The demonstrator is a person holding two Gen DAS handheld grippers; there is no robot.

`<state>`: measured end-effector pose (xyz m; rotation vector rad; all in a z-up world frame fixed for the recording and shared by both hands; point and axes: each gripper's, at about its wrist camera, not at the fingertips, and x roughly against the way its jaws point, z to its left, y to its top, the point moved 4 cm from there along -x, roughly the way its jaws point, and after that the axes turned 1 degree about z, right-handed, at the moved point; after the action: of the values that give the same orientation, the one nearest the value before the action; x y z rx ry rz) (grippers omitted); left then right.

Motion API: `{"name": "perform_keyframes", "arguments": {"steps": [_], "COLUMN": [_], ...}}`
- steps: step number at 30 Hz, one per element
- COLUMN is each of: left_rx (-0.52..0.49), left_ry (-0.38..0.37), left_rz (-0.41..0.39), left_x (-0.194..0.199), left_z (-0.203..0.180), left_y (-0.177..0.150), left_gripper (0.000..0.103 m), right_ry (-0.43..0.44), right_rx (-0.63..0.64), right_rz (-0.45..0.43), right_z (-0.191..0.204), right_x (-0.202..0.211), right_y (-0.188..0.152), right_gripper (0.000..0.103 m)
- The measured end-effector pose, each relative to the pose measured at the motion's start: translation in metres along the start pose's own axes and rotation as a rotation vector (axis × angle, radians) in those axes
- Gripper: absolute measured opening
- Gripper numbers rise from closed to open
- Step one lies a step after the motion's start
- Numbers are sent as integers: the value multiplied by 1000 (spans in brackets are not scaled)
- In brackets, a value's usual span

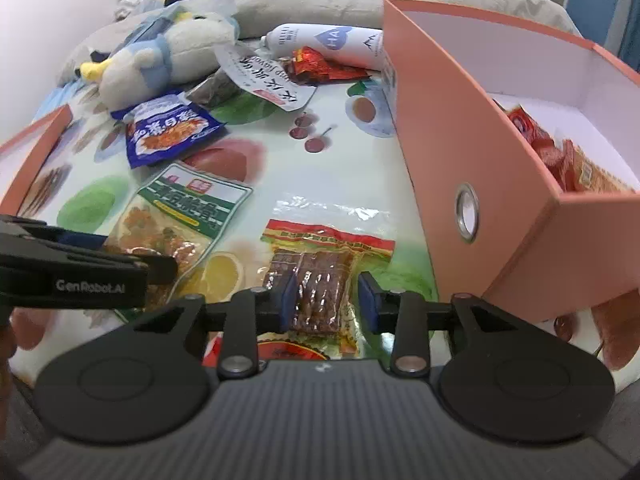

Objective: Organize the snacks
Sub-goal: 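Close the left gripper on the green packet while the right gripper grasps the jerky packet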

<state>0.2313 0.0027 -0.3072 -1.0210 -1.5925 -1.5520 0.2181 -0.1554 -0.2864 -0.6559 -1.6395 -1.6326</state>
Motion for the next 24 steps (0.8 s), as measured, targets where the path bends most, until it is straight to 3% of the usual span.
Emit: {"name": "perform_keyframes", "arguments": {"steps": [3, 4, 5, 10, 12, 13, 14, 18, 20, 24], "left_rx": [17, 22, 27, 74, 92, 101, 114, 154, 172, 200], "left_ry": [-2, -3, -4, -9, -8, -9, -13, -25, -33, -42], "left_rz": [-10, -14, -17, -21, -22, -22, -22, -27, -34, -43], "left_x": [1, 1, 2, 6, 7, 8, 9, 15, 19, 26], "left_z": [2, 3, 4, 13, 18, 20, 22, 28, 30, 33], "left_y": [1, 1, 1, -1, -3, -4, -5, -7, -8, -9], "left_gripper": [57, 57, 56, 56, 55, 55, 54, 52, 51, 49], "right_ry": [57, 68, 61, -7, 5, 9, 4, 9, -21, 16], "right_rx": [-26, -23, -5, 108, 103, 106, 117, 111, 129, 96], "right_rz": [6, 6, 4, 7, 6, -3, -3, -4, -41, -19], "right_z": [3, 6, 10, 24, 24, 23, 24, 23, 24, 20], "right_x": [-1, -1, -2, -10, -9, -8, -7, -7, -1, 1], "right_y": [-3, -4, -5, -12, -12, -10, -8, -3, 0, 8], "right_gripper": [66, 81, 88, 90, 82, 67, 62, 58, 32, 25]}}
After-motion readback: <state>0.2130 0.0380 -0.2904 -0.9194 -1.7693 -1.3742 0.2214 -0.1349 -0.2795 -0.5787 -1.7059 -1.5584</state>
